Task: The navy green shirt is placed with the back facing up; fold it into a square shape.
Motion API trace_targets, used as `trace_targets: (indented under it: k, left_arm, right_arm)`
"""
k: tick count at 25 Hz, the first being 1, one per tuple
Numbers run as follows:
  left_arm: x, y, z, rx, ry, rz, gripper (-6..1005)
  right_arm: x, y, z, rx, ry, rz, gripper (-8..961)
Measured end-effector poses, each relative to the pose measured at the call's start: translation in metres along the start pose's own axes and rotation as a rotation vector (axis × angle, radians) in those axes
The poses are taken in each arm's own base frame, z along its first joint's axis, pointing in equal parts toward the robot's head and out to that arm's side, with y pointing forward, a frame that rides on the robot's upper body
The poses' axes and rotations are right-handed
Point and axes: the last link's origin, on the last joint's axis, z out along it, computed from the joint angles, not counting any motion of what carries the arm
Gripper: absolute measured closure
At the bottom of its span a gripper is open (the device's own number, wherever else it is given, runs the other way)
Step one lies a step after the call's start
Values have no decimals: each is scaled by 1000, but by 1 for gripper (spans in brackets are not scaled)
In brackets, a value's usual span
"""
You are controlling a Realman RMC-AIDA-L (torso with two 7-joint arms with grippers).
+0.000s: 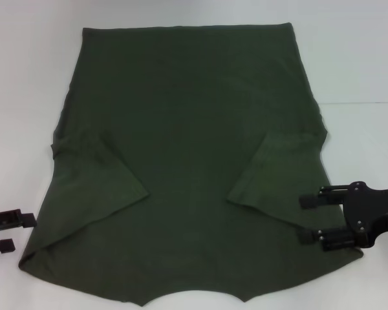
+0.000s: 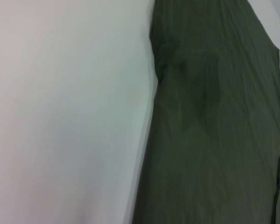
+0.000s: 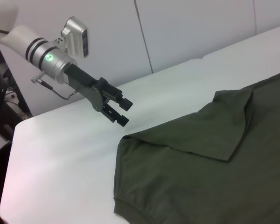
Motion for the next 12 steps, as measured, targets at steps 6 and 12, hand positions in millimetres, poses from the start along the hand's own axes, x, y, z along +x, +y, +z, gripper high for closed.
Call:
trace_targets:
  k: [6, 12]
  left_arm:
    - [1, -6, 0, 37, 5, -3, 141]
    - [-3, -11, 8, 58, -4, -19, 141]
  right_arm:
    - [1, 1, 0, -4, 0, -7, 127]
    - [0, 1, 2, -7, 1, -11, 128]
